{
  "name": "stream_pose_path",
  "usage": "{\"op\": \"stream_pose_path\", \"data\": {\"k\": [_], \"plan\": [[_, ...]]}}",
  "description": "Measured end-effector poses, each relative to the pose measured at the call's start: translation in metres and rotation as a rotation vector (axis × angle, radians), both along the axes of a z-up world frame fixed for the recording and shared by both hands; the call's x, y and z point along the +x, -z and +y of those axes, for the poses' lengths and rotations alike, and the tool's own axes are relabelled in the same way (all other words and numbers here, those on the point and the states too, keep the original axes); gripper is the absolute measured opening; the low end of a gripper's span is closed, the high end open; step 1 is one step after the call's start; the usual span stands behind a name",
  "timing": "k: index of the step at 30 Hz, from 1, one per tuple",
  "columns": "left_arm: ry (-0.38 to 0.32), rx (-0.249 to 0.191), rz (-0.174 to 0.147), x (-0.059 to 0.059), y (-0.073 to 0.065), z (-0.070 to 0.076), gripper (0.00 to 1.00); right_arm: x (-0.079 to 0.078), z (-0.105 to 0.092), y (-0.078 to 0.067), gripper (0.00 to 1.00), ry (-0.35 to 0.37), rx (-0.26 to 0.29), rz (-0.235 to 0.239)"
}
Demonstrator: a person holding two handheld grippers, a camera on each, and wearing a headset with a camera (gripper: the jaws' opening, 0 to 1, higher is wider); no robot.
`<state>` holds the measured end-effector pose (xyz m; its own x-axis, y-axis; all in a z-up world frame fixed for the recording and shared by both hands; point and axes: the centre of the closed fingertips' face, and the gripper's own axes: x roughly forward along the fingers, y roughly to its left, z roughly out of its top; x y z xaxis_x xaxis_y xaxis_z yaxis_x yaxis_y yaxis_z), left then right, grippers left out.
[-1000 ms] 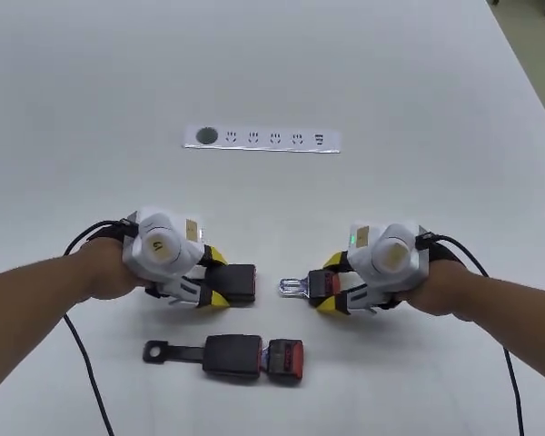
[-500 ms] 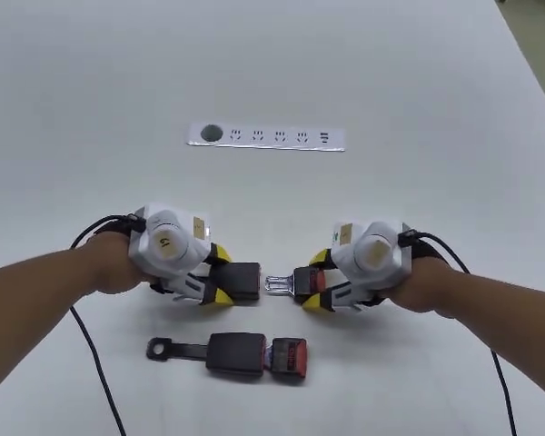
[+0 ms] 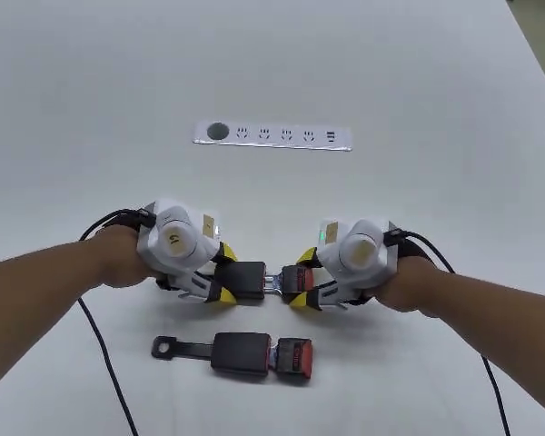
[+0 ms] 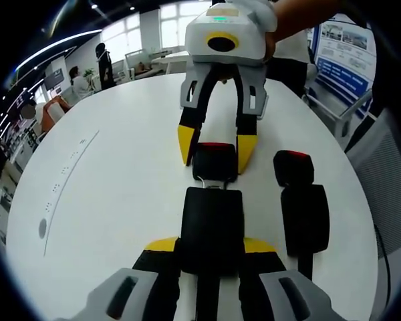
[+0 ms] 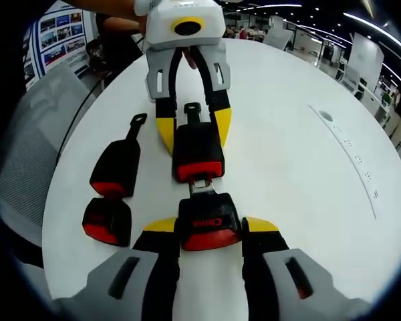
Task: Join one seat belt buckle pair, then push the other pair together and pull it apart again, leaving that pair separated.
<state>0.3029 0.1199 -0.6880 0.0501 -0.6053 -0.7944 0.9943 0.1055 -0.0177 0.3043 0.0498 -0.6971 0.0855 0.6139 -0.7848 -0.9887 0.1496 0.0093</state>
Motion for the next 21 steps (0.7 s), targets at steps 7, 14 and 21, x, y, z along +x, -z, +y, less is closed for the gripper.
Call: {"op": "stream_pose_path", "data": {"k": [7, 14, 21], "plan": [[0.030, 0.012, 0.005, 0.000, 0.001, 0.000, 0.34, -0.001, 0.003, -0.001, 0.33, 0.002, 0.003, 0.001], [0.023, 0.004, 0.010, 0.001, 0.001, 0.001, 0.33, -0.001, 0.006, -0.004, 0.33, 0.007, 0.014, 0.002], [0.019, 0.006, 0.016, 0.002, 0.002, 0.003, 0.33, -0.001, 0.025, -0.002, 0.33, 0.026, 0.028, -0.004]]}}
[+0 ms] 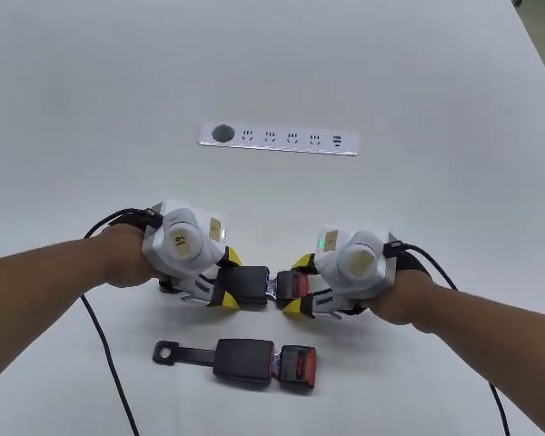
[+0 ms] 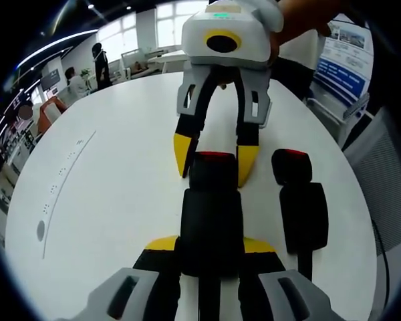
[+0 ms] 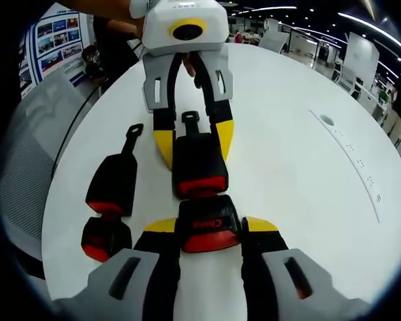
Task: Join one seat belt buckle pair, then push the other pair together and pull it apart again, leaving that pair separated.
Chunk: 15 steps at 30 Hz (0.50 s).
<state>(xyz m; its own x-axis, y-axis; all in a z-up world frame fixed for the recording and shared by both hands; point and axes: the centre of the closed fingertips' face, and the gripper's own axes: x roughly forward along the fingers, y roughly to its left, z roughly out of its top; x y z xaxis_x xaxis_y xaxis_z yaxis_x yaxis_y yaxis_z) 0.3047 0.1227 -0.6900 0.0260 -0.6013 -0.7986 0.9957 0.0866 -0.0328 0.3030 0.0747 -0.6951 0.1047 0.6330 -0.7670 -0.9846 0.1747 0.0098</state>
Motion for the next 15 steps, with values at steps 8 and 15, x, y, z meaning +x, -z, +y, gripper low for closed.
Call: {"op": "stream_pose_path", "data": {"k": [8, 15], "plan": [[0.010, 0.005, 0.000, 0.0007, 0.0017, 0.0005, 0.33, -0.0010, -0.0008, 0.0007, 0.33, 0.010, -0.004, -0.001], [0.010, 0.012, -0.001, 0.0005, 0.0019, 0.0003, 0.33, -0.0010, -0.0021, 0.0007, 0.33, 0.001, -0.017, -0.001]]}}
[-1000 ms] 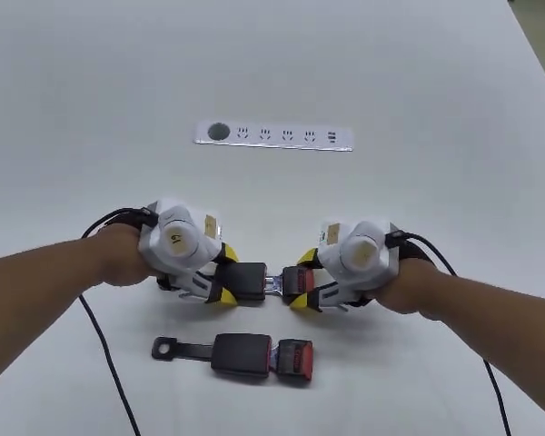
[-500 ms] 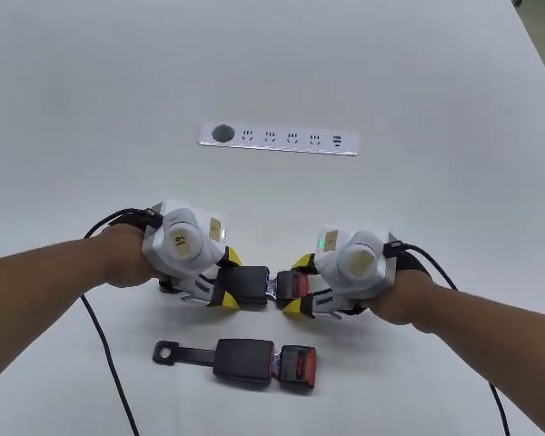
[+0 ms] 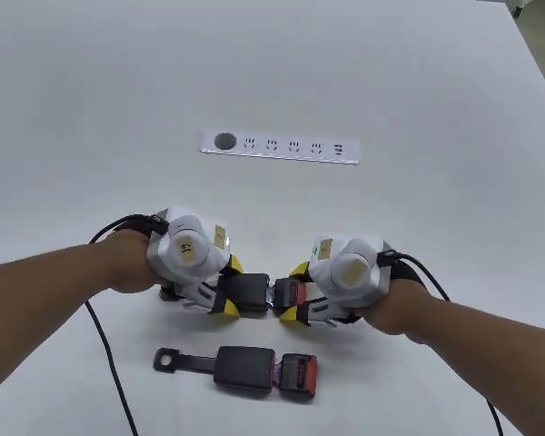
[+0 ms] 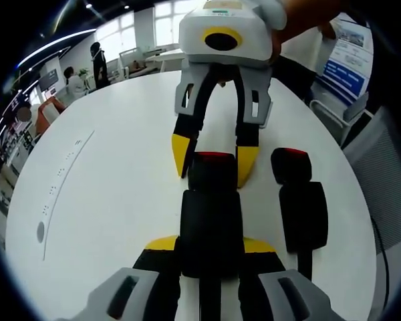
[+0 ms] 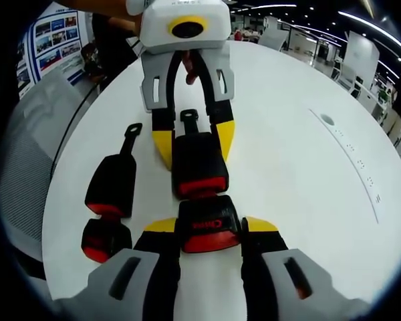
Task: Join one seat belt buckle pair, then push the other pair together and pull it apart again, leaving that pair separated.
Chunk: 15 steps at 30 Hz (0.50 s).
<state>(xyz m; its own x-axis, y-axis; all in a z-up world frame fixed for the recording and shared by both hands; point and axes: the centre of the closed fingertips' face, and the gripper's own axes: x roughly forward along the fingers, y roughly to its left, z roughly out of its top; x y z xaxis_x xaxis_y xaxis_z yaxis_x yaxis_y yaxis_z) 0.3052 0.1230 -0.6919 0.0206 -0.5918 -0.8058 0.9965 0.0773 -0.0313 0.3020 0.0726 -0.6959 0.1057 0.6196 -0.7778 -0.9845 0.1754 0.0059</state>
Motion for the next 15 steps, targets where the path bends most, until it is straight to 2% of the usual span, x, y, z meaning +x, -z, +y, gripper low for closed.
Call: {"op": "stream_pose_path", "data": {"k": [15], "plan": [[0.004, 0.013, 0.001, -0.0012, -0.0007, -0.0001, 0.34, 0.0001, -0.0009, -0.0023, 0.33, -0.012, 0.005, 0.002]]}}
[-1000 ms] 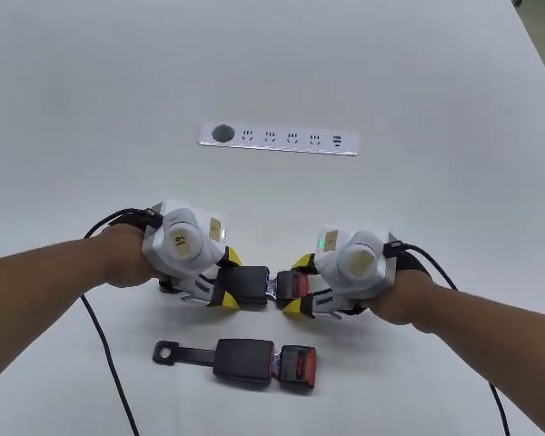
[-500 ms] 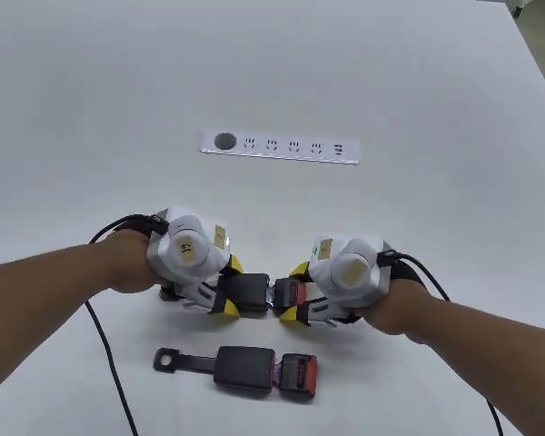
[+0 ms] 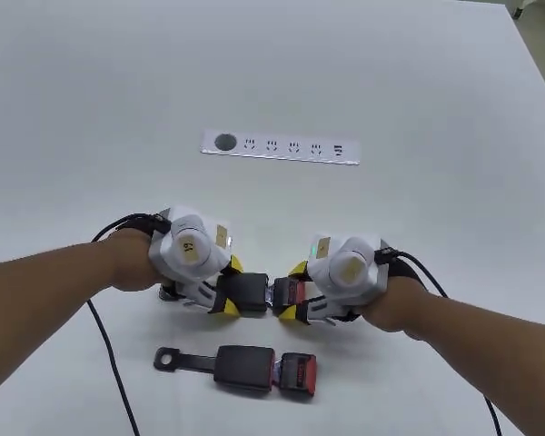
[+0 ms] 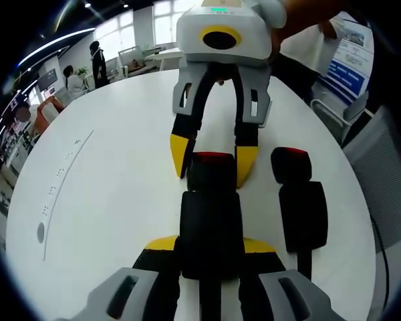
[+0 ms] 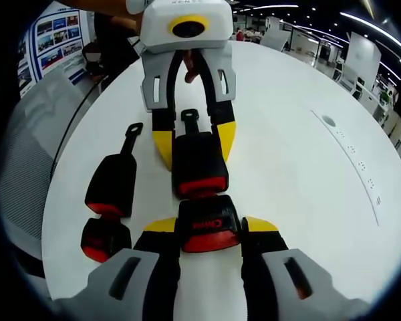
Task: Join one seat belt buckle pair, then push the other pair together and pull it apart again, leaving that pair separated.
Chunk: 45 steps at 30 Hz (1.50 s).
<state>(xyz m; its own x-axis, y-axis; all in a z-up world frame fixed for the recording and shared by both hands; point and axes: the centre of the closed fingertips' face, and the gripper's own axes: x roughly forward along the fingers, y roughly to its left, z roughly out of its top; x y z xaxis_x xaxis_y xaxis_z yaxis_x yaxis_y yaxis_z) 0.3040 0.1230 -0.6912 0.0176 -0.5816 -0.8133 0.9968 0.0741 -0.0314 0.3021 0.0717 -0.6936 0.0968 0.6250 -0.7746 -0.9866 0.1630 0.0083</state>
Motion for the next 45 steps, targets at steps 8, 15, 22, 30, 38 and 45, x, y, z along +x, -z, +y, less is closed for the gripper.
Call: {"op": "stream_pose_path", "data": {"k": [8, 15, 22, 30, 38, 45], "plan": [[0.004, 0.002, -0.001, -0.001, -0.001, -0.001, 0.34, 0.001, -0.001, 0.000, 0.33, -0.006, 0.004, -0.001], [0.007, 0.004, -0.002, -0.002, -0.002, -0.001, 0.34, 0.000, -0.001, -0.001, 0.33, -0.011, 0.004, -0.001], [0.009, 0.007, -0.002, -0.004, -0.003, -0.003, 0.34, 0.001, -0.001, 0.000, 0.33, -0.012, 0.004, -0.001], [0.009, 0.008, -0.001, -0.004, -0.004, -0.003, 0.34, 0.002, -0.008, -0.002, 0.33, -0.009, 0.000, -0.001], [0.006, 0.009, -0.002, -0.003, -0.003, -0.003, 0.34, 0.001, -0.015, -0.003, 0.33, -0.006, 0.012, -0.004], [0.006, 0.008, -0.002, -0.002, -0.002, -0.002, 0.34, -0.001, -0.021, -0.005, 0.33, -0.010, 0.014, -0.006]]}}
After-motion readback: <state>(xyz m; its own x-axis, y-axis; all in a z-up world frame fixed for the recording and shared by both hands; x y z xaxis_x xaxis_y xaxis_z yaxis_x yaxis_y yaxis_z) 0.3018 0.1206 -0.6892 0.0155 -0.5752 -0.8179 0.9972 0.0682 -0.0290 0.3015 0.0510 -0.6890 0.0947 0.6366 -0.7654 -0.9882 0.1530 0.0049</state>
